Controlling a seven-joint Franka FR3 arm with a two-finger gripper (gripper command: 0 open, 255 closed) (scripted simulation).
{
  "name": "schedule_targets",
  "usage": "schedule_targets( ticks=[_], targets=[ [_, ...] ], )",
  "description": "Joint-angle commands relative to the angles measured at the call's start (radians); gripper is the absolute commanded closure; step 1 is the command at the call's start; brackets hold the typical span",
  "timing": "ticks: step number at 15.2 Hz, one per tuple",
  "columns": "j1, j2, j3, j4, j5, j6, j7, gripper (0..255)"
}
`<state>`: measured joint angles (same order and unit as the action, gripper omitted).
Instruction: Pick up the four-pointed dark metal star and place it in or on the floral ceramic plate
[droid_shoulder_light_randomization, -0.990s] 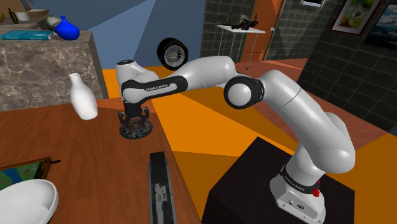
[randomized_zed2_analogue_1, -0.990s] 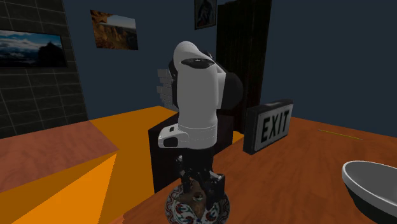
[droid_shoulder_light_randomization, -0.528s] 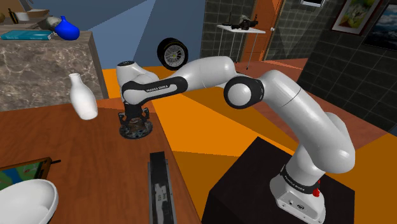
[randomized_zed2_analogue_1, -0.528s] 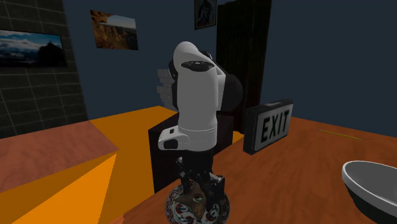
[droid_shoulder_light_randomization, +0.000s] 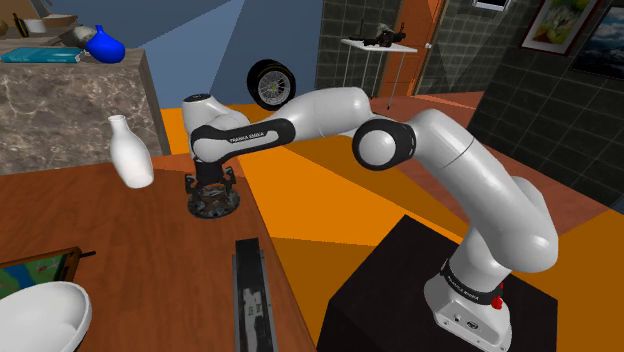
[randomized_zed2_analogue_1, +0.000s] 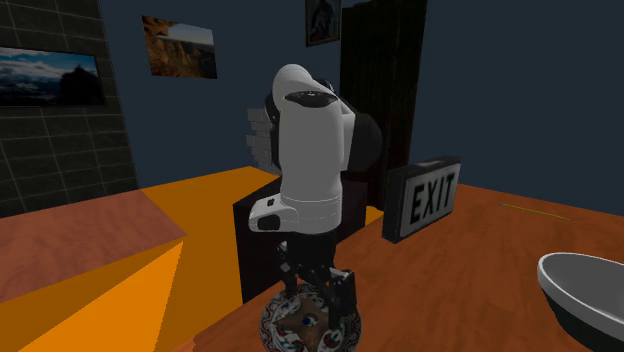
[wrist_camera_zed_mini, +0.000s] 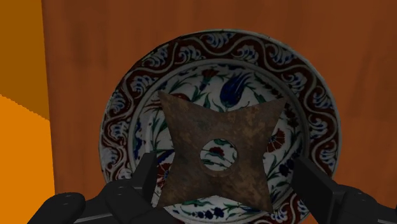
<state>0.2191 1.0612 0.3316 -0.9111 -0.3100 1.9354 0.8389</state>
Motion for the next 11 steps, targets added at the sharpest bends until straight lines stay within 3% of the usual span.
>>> schedule_targets(
  ticks=[1, 3, 11],
  targets=[
    [-0.001, -0.022, 0.004, 0.012, 0.004, -0.034, -0.004, 0],
    [0.001, -0.043, 0.008, 0.036, 0.009, -0.077, -0.008, 0],
    [0.001, -0.043, 0.008, 0.036, 0.009, -0.077, -0.008, 0]
  ],
)
